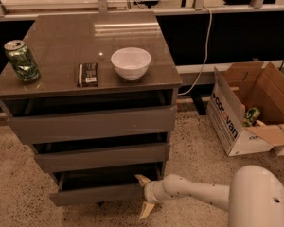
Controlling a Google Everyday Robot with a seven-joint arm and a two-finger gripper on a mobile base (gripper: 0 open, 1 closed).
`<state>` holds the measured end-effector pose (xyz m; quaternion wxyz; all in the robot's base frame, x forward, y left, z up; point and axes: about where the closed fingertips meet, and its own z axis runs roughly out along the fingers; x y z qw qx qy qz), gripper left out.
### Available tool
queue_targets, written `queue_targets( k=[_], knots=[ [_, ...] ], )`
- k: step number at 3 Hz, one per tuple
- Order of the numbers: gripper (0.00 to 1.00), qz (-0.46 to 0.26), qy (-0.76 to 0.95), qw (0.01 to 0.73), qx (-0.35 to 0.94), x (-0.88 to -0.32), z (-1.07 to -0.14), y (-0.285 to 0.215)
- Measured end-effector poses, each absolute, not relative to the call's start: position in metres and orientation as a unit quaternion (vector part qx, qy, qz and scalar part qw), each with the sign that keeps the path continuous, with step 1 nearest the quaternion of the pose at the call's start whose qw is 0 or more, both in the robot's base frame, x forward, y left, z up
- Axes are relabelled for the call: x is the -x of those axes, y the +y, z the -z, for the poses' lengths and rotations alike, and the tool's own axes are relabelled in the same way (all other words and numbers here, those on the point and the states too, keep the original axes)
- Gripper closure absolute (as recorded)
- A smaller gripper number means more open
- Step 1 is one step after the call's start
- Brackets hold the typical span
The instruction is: Open bottom drawer
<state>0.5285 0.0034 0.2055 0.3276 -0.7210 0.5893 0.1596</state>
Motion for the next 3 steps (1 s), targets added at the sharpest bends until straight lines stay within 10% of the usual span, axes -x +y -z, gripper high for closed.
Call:
queue_targets(
  k=[3],
  knots=[
    [0.18,-0.162,0.601,0.286,0.729,-0.539,-0.178,0.0]
  ],
)
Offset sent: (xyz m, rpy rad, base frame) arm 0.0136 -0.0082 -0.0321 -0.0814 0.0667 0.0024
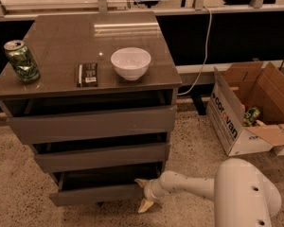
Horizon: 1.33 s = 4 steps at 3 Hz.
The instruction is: Open bottom drawer
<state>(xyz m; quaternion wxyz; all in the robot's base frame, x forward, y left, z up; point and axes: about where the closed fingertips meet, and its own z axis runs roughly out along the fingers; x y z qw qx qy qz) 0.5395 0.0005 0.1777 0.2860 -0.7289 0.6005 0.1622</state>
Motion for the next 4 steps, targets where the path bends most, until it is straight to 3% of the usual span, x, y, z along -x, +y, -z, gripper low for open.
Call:
queue_targets(
  k=[2,4],
  knots=[
    [0.24,-0.183,0.59,0.269,0.739,-0.522,-0.181,0.0],
    [0.24,-0.214,0.567,0.285,0.742,-0.494,-0.21,0.001]
  ],
)
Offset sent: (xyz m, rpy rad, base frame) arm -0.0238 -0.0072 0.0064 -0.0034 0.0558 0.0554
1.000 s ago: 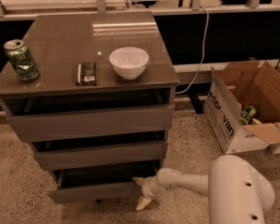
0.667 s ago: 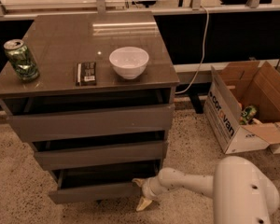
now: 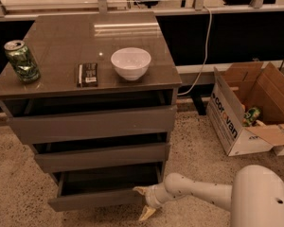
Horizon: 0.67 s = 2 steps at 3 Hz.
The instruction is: Open bottom drawer
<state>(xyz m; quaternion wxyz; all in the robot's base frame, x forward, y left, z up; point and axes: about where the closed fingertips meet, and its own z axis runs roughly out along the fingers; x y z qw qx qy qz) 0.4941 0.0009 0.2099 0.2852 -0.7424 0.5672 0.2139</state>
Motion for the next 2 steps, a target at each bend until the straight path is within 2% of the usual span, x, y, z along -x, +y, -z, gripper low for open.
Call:
queue_targets(
  k=[2],
  knots=[
    [0.23,-0.22,0.554,0.319,0.737,-0.484,-0.244,-0.007]
  ],
)
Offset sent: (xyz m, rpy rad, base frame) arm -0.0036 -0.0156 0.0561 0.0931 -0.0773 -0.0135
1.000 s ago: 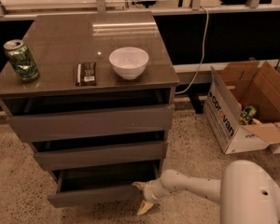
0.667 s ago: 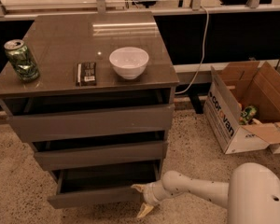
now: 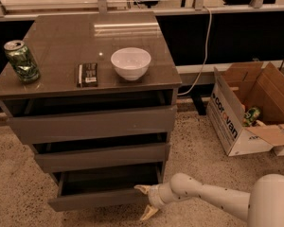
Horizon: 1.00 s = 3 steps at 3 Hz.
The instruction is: Open bottom drawer
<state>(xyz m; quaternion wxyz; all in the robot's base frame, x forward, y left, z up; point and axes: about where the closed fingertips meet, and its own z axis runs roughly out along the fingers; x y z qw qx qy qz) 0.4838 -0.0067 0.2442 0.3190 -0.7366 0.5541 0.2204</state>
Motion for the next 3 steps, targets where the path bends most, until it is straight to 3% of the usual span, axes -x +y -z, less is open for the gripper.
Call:
queue_targets(
  k=[2,3],
  knots=[
    [0.0,-0.192,0.567,0.308,0.74,-0.515,-0.234,-0.002],
    [0.03,-0.194,0.571,0.292,0.742,-0.522,-0.217,0.004]
  ],
)
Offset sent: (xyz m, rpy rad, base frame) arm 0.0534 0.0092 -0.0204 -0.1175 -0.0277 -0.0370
